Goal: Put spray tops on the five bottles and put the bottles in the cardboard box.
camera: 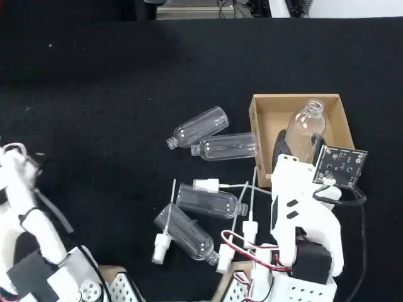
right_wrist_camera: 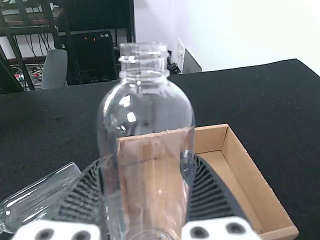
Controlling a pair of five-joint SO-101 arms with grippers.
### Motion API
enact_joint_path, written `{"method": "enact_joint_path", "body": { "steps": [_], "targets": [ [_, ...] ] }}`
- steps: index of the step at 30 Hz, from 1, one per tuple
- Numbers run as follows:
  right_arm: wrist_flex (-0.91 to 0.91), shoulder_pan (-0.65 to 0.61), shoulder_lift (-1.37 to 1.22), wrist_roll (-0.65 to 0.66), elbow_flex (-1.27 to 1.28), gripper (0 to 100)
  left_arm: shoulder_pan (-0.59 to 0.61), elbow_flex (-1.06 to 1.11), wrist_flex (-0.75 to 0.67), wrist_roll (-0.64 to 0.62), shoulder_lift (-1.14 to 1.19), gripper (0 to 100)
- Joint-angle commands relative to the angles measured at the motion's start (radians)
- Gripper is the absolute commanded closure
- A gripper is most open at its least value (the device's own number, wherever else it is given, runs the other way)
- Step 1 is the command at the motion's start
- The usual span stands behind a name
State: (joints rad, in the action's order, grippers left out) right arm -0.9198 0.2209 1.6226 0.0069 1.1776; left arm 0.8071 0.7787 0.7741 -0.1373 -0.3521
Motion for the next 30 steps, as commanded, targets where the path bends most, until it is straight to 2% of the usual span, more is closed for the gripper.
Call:
{"method": "enact_joint_path", "body": {
  "steps": [1,5,8,10,14,19,26,30],
  "targets": [
    [0.018,0.009,0.016,-0.005,-0.004,98.7,0.131,-0.11,0.003,0.14,-0.005,97],
    [0.018,0.009,0.016,-0.005,-0.004,98.7,0.168,-0.116,0.009,0.391,-0.005,97],
    [0.018,0.009,0.016,-0.005,-0.004,98.7,0.153,-0.074,0.074,0.657,-0.005,97],
    [0.018,0.009,0.016,-0.005,-0.004,98.7,0.136,-0.053,0.13,0.775,-0.005,97],
    [0.014,0.009,0.016,-0.005,-0.004,98.7,0.122,-0.021,0.19,0.824,-0.003,94],
    [0.018,0.009,0.016,-0.005,0.007,98.7,0.128,-0.002,0.189,0.881,0.069,77],
    [0.018,0.009,0.016,-0.005,0.005,98.7,0.133,-0.124,0.203,0.893,0.296,78],
    [0.02,0.009,0.016,-0.005,0.005,98.7,0.13,-0.231,0.304,0.896,0.371,78]
  ]
}}
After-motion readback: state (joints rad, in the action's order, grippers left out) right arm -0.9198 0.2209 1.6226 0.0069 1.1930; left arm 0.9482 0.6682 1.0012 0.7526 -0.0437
